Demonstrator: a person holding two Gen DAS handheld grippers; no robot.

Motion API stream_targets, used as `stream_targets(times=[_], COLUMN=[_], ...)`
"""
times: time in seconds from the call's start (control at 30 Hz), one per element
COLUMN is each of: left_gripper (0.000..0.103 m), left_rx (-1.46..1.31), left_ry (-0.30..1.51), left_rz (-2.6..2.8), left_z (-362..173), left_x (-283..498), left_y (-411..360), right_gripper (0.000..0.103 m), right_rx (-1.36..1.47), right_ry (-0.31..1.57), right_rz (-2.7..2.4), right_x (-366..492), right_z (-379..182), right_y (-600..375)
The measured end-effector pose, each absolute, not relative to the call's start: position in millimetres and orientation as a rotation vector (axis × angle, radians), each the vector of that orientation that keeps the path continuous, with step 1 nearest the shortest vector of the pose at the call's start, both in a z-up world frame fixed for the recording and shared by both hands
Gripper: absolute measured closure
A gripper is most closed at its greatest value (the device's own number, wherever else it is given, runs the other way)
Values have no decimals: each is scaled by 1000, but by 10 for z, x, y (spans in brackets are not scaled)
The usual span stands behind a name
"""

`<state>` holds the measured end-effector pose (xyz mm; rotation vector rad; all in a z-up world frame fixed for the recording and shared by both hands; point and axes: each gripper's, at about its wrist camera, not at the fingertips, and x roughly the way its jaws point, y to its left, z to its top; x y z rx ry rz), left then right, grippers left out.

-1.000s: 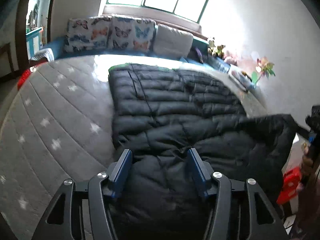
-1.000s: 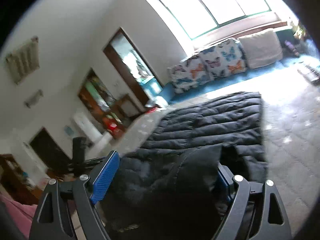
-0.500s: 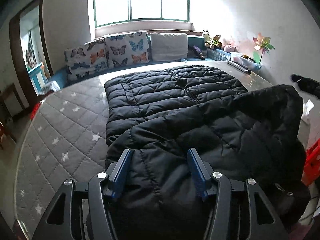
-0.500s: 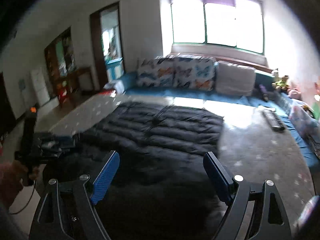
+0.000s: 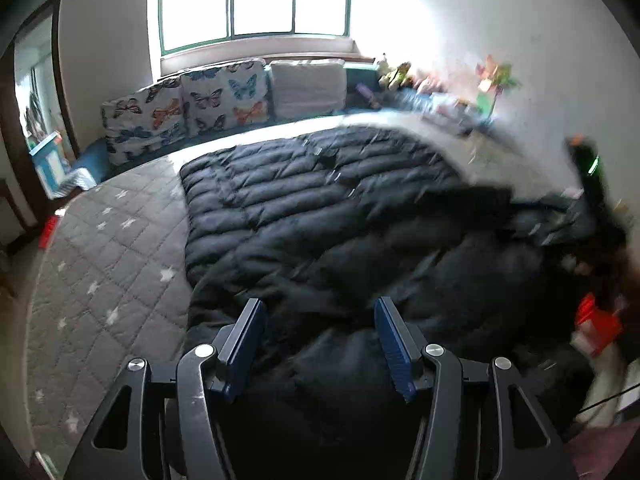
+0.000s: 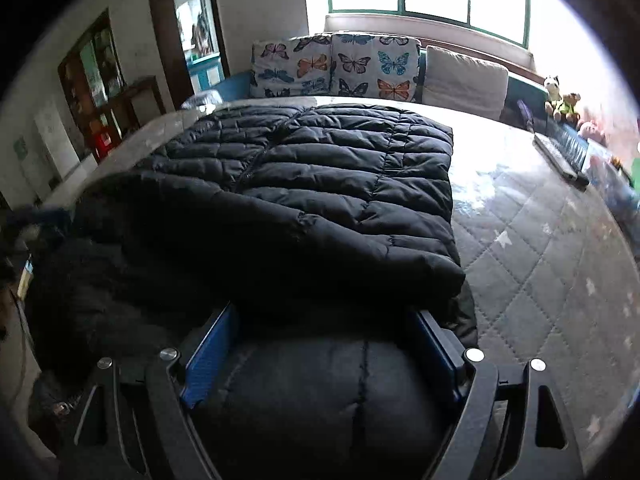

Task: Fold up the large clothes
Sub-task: 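Open the left gripper and release the folded side onto the jacket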

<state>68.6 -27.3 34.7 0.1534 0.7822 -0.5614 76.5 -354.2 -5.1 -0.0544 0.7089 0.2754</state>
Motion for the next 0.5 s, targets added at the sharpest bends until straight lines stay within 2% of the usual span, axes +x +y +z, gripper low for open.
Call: stream_targets(times=[0.17,0.27,0.5], left_gripper=[43,52,52], left_rx=[125,128,134], left_ry=[787,837,884], left_rz=[-613,-658,-744], left_z=[483,390,184], left_x=[846,992,1052], left_y=[-441,-649,-1108], right_gripper=[11,11,11], right_rx=[-11,13,-46], right_ry=[700,647,641], right_rz=[268,271,292], right_x=[719,726,943], right_z=[151,317,418], right_y=[-3577,-3580,-3254])
